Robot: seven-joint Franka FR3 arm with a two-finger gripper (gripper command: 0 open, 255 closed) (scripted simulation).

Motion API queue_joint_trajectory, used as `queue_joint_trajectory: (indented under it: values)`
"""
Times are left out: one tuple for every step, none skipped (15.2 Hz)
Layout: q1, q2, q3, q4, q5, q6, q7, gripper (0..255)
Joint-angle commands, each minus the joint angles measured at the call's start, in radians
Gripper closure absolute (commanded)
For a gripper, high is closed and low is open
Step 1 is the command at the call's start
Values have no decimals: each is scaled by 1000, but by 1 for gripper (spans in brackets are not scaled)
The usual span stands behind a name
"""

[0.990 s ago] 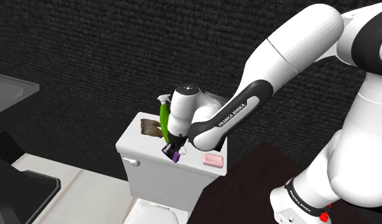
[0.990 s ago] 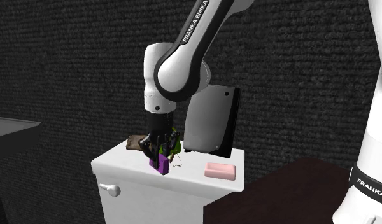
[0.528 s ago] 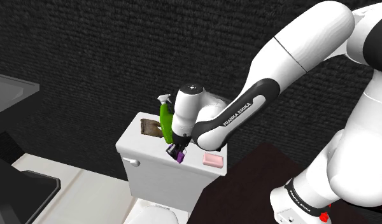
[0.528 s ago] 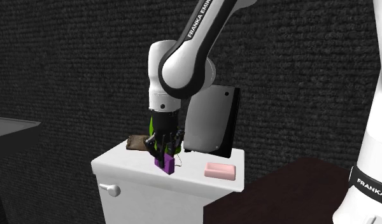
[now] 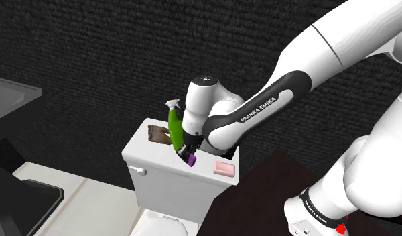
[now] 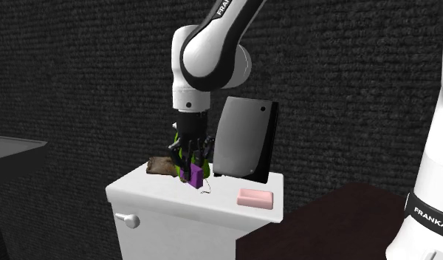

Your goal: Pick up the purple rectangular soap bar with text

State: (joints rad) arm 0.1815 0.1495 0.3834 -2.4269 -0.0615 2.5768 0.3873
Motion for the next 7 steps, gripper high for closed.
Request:
queue_joint_trajectory:
  values:
    - [-4, -29, 6, -2, 21, -25, -15, 255]
    - [-6, -42, 9, 0, 30, -39, -21, 255]
    - [-7, -54, 11, 2, 38, -52, -27, 255]
    - [-8, -67, 12, 4, 47, -66, -33, 255]
    - [-9, -79, 14, 6, 55, -80, -38, 255]
    - [-9, -81, 14, 7, 56, -82, -39, 255]
    - [-8, -81, 14, 6, 56, -82, -39, 255]
